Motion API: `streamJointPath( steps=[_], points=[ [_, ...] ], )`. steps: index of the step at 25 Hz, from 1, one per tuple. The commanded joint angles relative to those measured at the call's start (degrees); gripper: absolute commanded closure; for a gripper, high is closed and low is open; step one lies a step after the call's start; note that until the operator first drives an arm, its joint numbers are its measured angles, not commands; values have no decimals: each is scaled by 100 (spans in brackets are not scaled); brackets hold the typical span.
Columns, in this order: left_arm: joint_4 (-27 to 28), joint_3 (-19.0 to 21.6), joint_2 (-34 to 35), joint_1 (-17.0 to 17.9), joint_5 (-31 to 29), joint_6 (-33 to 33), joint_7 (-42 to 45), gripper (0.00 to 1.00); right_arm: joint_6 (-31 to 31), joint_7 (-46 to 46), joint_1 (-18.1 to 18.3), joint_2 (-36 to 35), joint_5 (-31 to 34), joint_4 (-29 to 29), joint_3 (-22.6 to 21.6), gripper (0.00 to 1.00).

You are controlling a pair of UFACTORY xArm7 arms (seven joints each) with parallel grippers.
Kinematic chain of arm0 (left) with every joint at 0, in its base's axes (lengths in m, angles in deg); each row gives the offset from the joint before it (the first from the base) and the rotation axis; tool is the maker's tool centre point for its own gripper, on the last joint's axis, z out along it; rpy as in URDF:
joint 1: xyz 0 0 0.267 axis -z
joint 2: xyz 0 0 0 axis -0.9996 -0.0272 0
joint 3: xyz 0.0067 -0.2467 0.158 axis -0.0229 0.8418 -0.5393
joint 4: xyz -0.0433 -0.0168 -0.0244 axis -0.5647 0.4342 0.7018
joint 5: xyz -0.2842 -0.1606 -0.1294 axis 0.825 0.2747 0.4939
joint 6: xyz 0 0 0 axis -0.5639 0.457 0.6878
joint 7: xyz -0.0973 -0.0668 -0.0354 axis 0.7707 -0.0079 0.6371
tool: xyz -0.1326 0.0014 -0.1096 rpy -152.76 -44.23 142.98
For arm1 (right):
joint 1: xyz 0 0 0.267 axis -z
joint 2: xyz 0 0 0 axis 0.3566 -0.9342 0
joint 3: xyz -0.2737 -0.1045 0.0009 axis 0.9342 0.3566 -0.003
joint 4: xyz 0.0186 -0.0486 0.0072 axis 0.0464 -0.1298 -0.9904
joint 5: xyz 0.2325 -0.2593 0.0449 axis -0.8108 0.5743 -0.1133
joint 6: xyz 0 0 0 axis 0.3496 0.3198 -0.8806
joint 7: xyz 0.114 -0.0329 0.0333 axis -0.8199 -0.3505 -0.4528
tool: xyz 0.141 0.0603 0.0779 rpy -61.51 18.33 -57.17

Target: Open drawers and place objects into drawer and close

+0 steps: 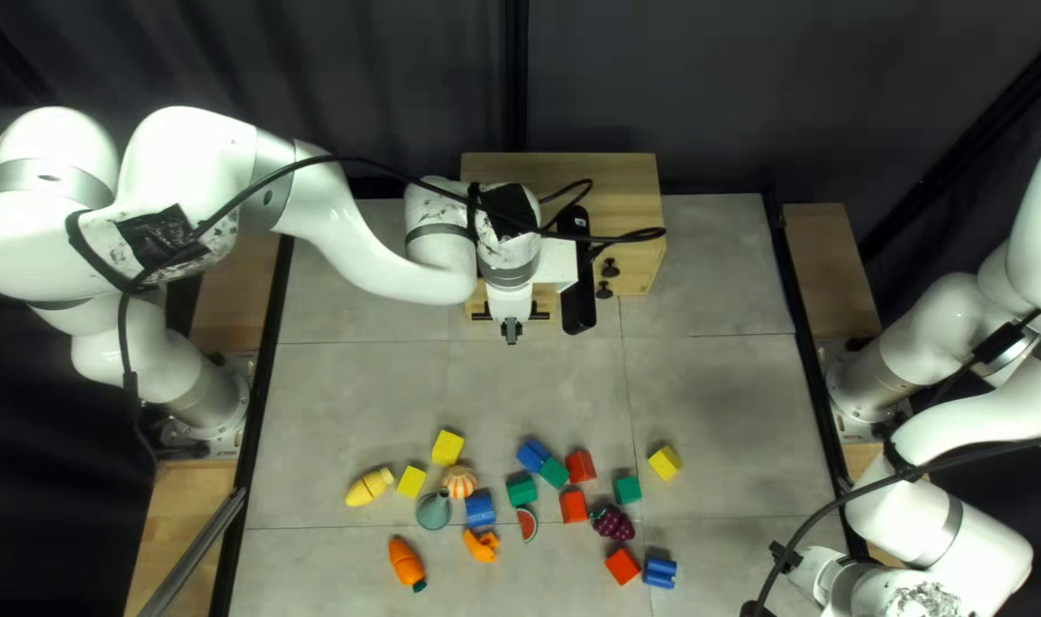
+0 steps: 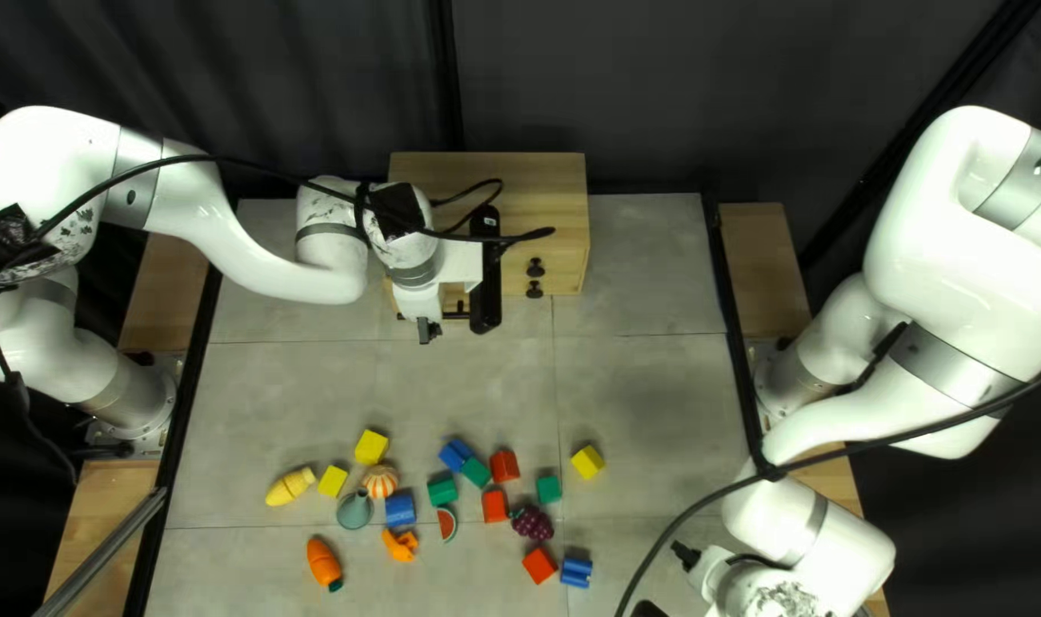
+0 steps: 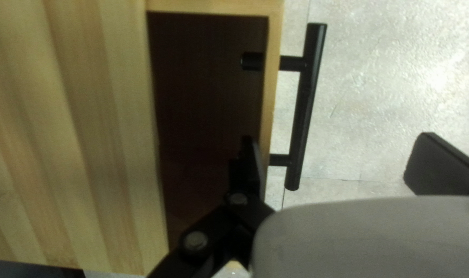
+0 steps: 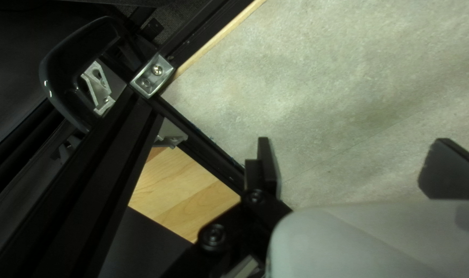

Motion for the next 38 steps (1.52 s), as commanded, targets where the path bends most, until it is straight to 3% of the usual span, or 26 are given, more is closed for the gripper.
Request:
streamJointPath(
  steps=[1, 15, 23, 31, 38],
  points=[
    [-43, 53, 70, 28, 95, -60, -66, 0, 0, 0, 0, 0, 0, 0, 0, 0],
    [-49, 227, 260, 224, 135, -265, 176, 0, 0, 0, 0, 0, 0, 0, 0, 0],
    [157, 185, 289, 274, -319, -499, 688, 0, 0, 0, 0, 0, 0, 0, 0, 0],
    [80, -29, -49, 178, -798, 131, 1054, 0, 0, 0, 0, 0, 0, 0, 0, 0],
    [-137, -67, -202, 106, -735, 587, 1081, 0, 0, 0, 0, 0, 0, 0, 0, 0]
  ],
)
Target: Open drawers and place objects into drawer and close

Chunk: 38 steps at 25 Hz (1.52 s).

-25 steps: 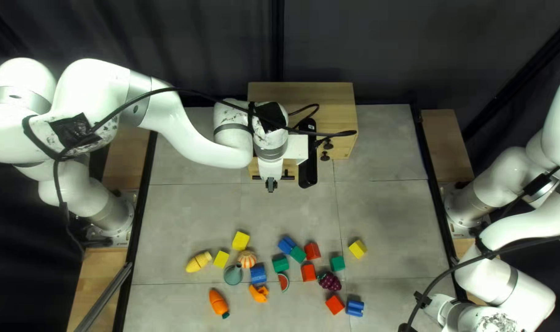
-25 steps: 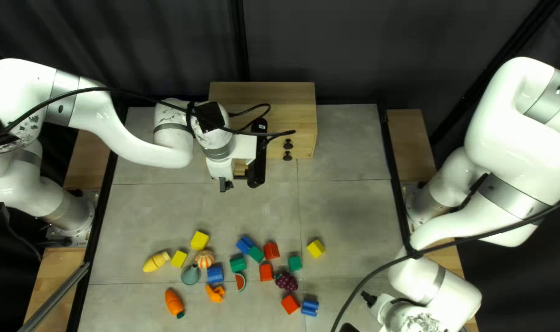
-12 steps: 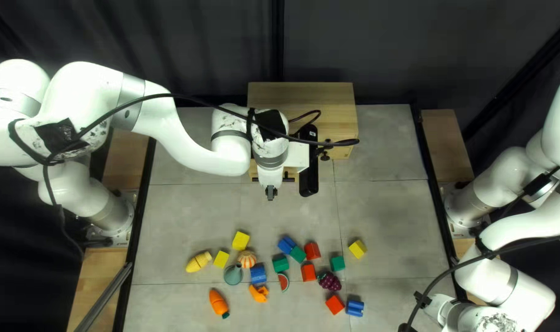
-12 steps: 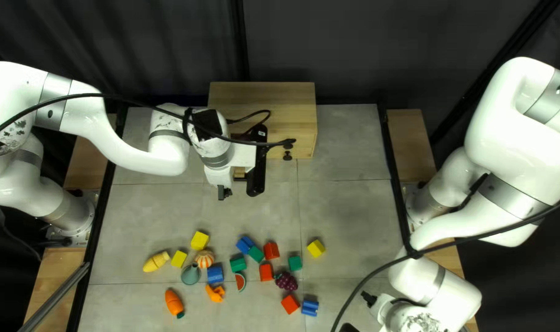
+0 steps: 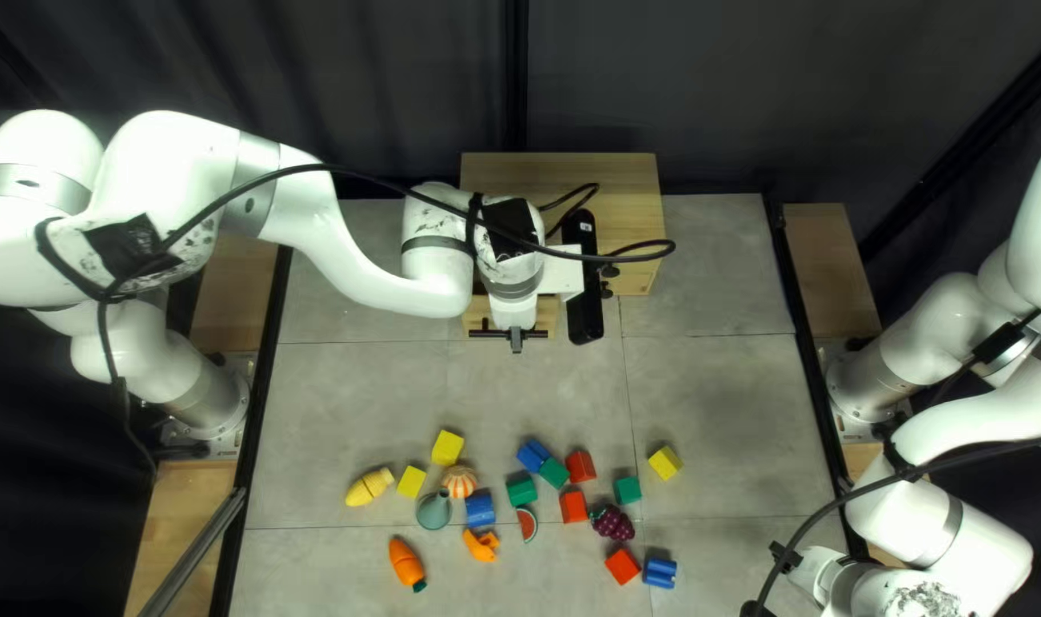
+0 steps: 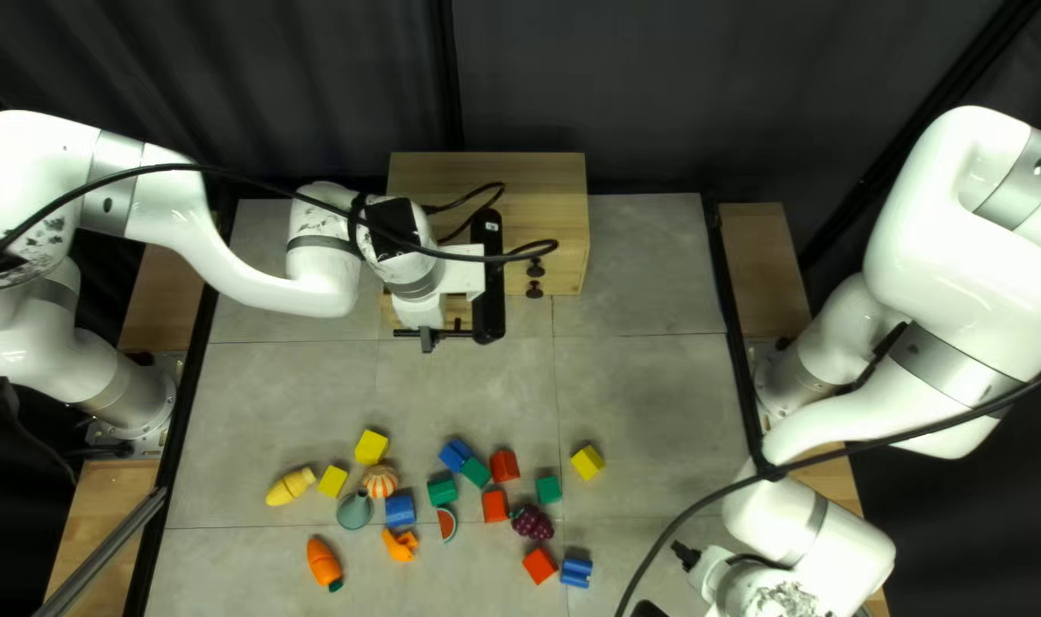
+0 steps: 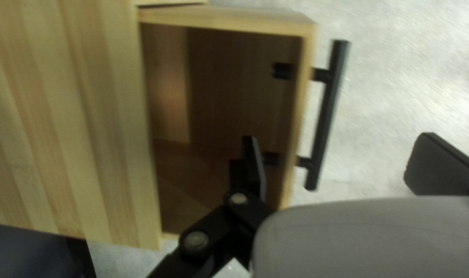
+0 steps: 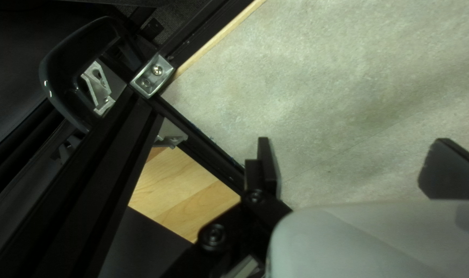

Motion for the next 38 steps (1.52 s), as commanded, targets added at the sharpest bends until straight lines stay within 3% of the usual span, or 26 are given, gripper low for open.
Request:
streamJointPath(
  steps=[1, 23, 38],
  points=[
    [-143, -20, -89, -69, 94, 272, -44, 0, 0, 0, 0, 0, 0, 0, 0, 0],
    [-244, 245, -4, -266, 1097, 114, -1214, 0, 0, 0, 0, 0, 0, 0, 0, 0],
    [20, 332, -50, -270, 1255, -338, -1579, 0, 0, 0, 0, 0, 0, 0, 0, 0]
  ],
)
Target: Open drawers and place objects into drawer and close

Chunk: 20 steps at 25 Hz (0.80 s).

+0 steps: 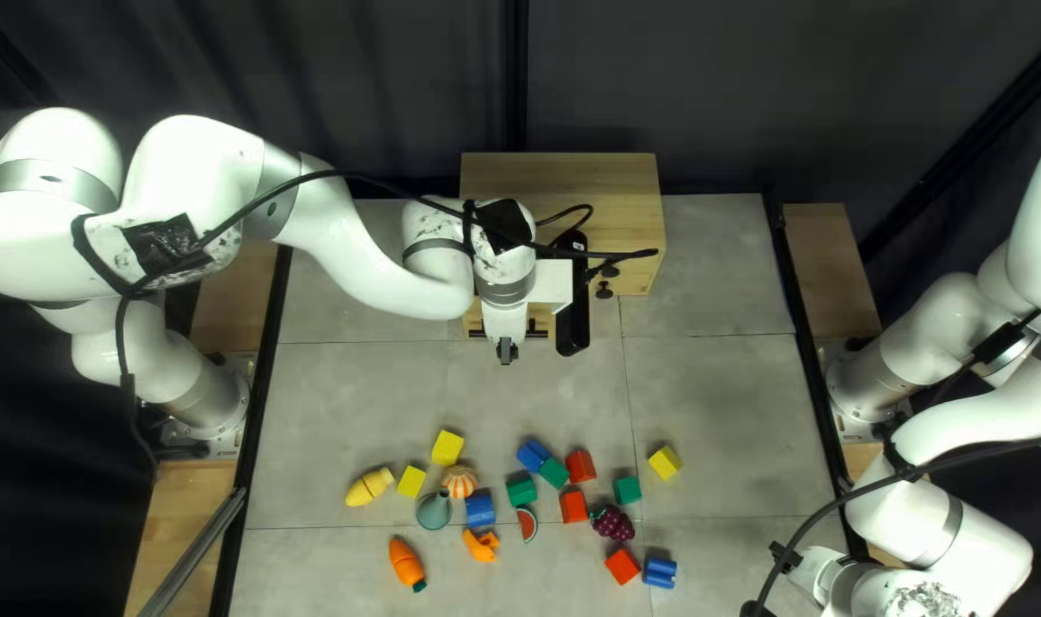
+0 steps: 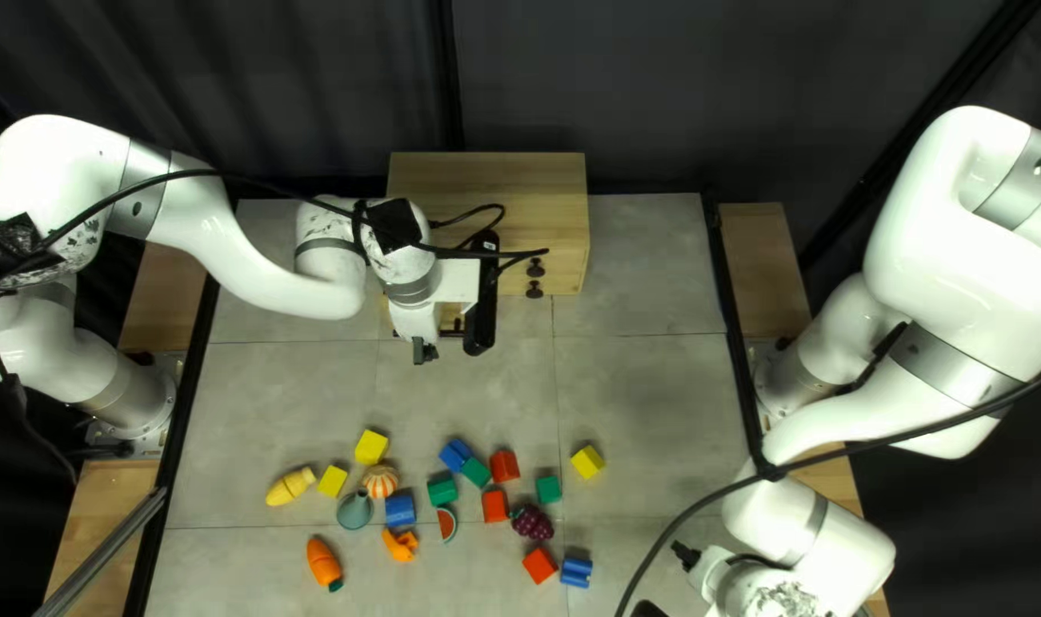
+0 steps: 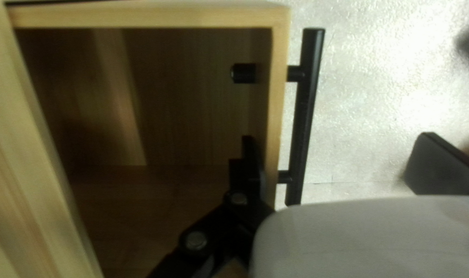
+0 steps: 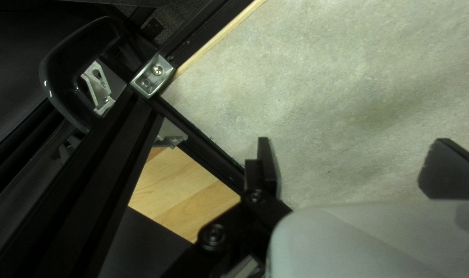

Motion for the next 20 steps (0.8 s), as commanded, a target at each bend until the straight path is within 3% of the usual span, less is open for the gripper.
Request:
streamJointPath(
  steps=[1, 20],
  points=[
    [70, 30, -16, -10, 75, -116, -135, 0, 0, 0, 0, 0, 0, 0, 0, 0],
    [-83, 172, 47, 64, 305, -83, -238, 0, 0, 0, 0, 0, 0, 0, 0, 0]
  ],
)
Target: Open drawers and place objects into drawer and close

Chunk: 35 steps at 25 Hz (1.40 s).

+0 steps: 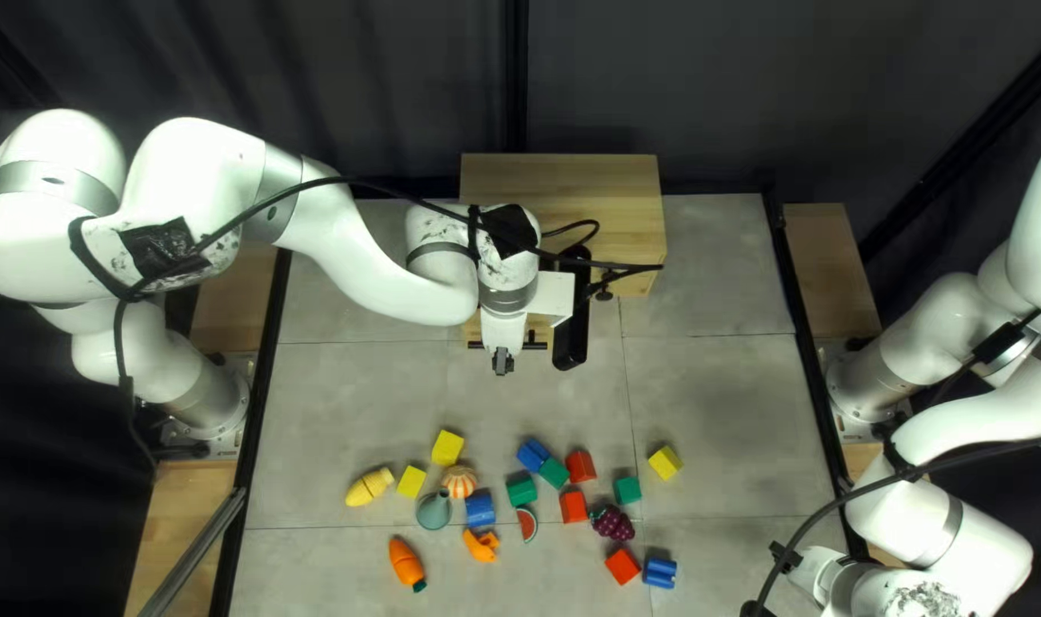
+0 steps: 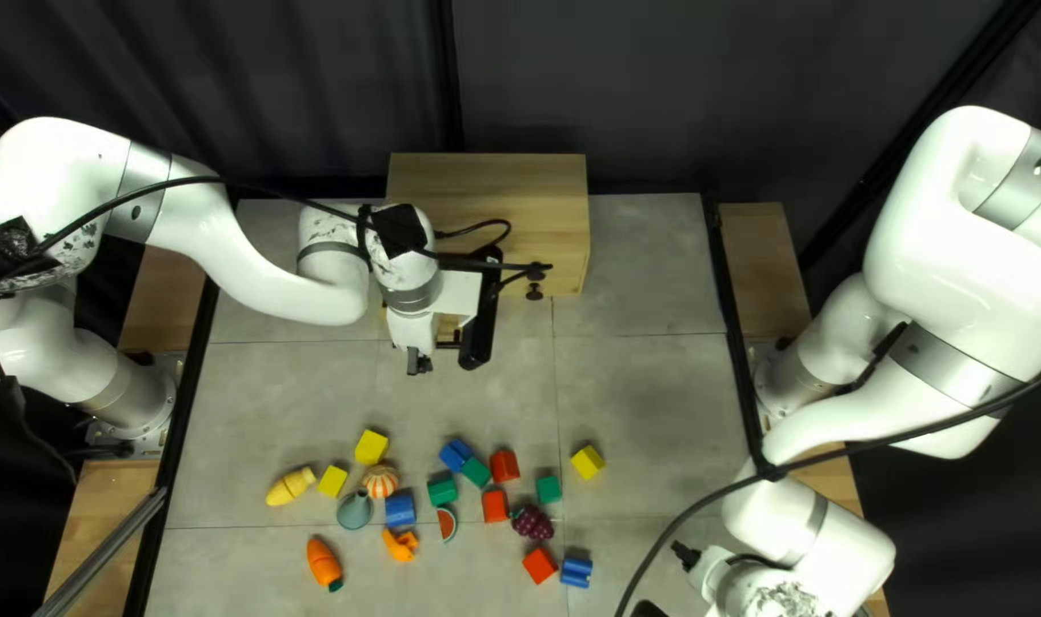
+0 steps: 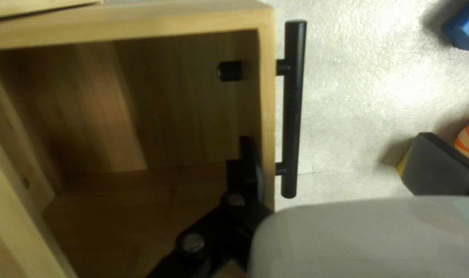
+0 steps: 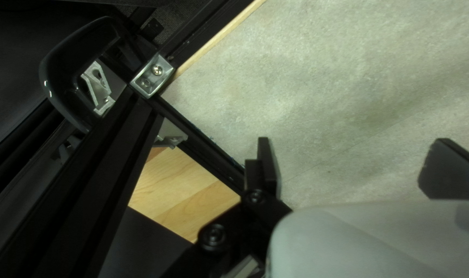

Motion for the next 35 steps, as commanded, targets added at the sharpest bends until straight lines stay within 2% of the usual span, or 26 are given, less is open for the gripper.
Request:
streamJointPath(
  steps=[1, 35],
  points=[
    [-23, 25, 38, 31, 7, -10, 42, 0, 0, 0, 0, 0, 0, 0, 0, 0],
    [157, 72, 9, 170, -53, 96, 492, 0, 0, 0, 0, 0, 0, 0, 0, 0]
  ],
)
